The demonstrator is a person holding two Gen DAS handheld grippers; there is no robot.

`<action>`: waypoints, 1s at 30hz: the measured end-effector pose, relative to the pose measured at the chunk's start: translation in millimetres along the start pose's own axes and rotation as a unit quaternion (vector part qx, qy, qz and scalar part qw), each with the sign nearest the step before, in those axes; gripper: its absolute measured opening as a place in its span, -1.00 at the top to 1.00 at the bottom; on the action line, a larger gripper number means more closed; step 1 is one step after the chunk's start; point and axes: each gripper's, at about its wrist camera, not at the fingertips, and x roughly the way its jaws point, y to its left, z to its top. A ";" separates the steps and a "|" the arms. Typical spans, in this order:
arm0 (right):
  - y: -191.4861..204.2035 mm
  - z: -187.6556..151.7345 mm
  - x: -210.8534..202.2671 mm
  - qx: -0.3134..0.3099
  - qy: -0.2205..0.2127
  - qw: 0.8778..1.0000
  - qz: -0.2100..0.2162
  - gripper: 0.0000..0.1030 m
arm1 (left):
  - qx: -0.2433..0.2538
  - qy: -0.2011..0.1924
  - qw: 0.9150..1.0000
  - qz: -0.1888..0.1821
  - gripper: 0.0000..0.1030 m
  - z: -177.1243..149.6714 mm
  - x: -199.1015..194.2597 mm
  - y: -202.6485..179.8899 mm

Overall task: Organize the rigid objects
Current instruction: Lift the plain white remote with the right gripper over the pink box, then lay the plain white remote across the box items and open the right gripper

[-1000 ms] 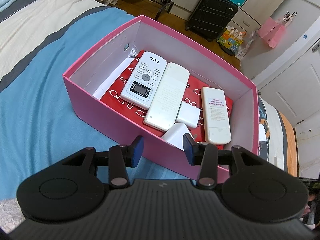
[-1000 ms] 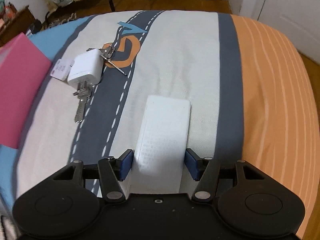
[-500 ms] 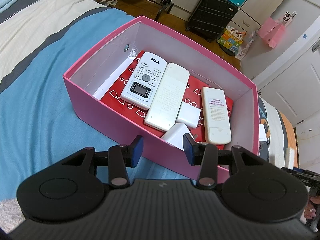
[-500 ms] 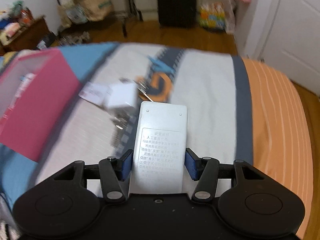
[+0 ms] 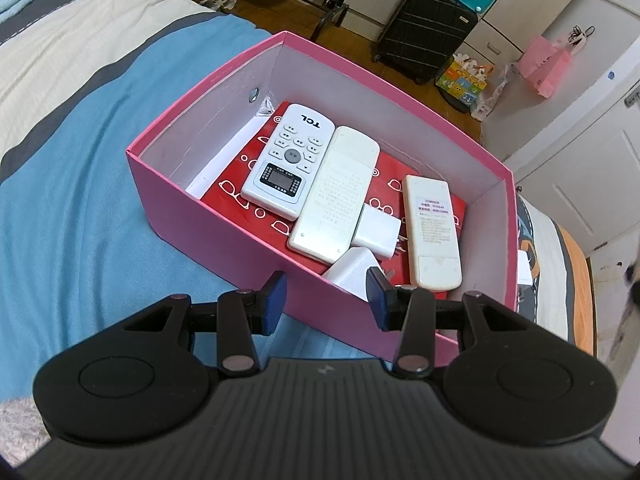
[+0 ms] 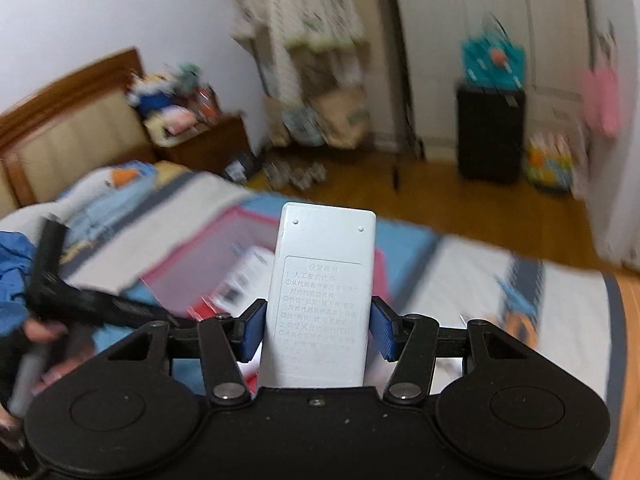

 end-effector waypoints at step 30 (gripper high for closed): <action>74.4 34.6 264.8 -0.360 0.240 0.902 0.009 -0.15 | -0.016 0.007 0.999 -0.040 0.20 0.4 4.9 14.9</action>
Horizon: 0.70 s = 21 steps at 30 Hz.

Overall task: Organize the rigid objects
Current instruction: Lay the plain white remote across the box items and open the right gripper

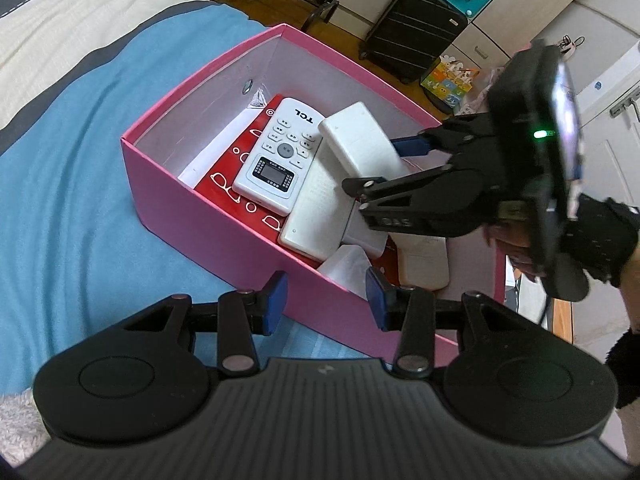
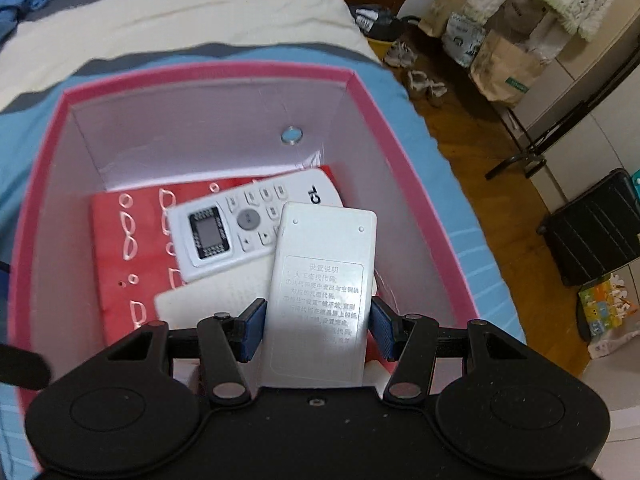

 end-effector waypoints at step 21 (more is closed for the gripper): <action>-26.5 -101.2 -163.0 0.239 -0.166 0.953 -0.078 -0.62 | -0.012 0.003 1.000 0.009 0.19 1.5 2.0 -2.7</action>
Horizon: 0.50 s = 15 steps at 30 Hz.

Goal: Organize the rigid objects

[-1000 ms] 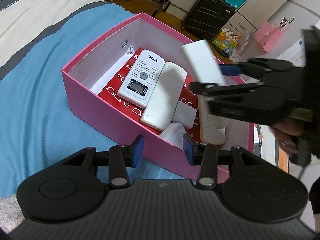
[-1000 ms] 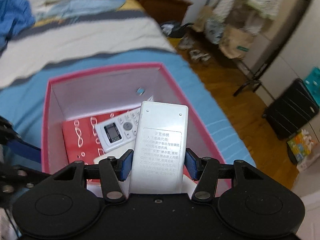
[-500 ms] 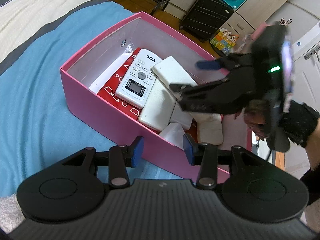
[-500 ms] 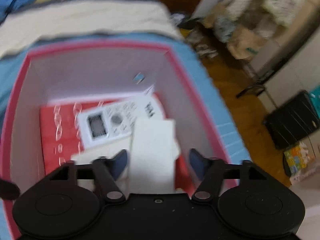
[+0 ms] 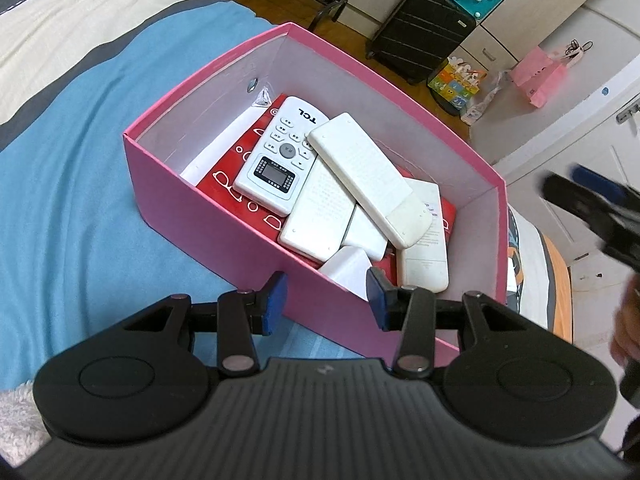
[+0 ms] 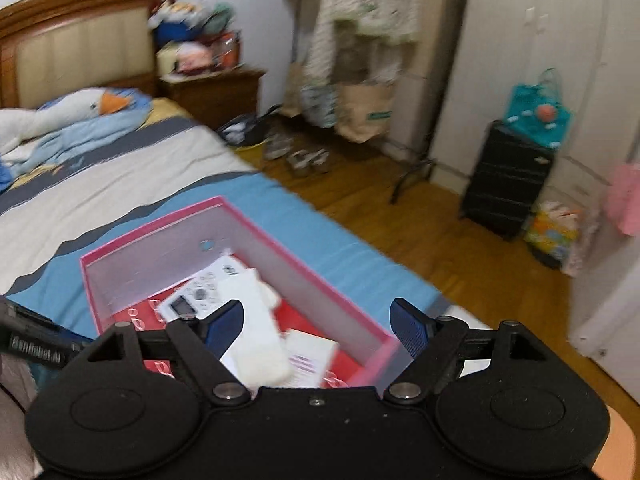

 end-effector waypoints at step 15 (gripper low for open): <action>-48.0 -130.0 -36.4 0.035 -0.024 0.996 -0.075 -0.64 | 0.047 -0.018 0.998 0.048 0.19 -6.3 -5.4 -20.2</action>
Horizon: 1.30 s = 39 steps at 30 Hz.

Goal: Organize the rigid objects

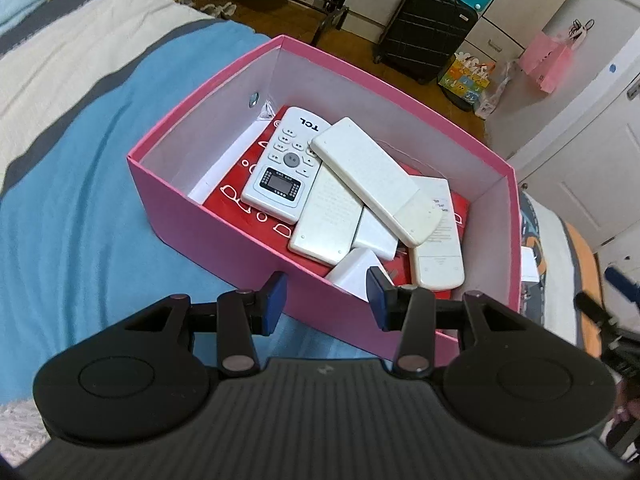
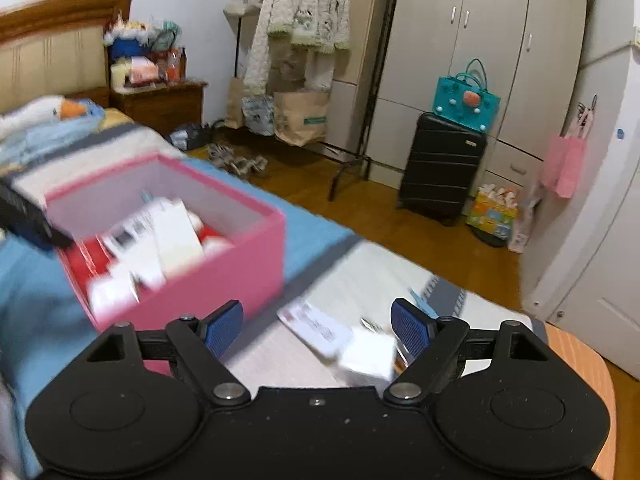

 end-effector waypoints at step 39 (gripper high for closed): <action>8.2 -20.4 25.1 0.228 0.065 0.968 0.081 0.81 | 0.016 -0.012 1.000 0.001 0.19 -3.9 -5.3 -1.8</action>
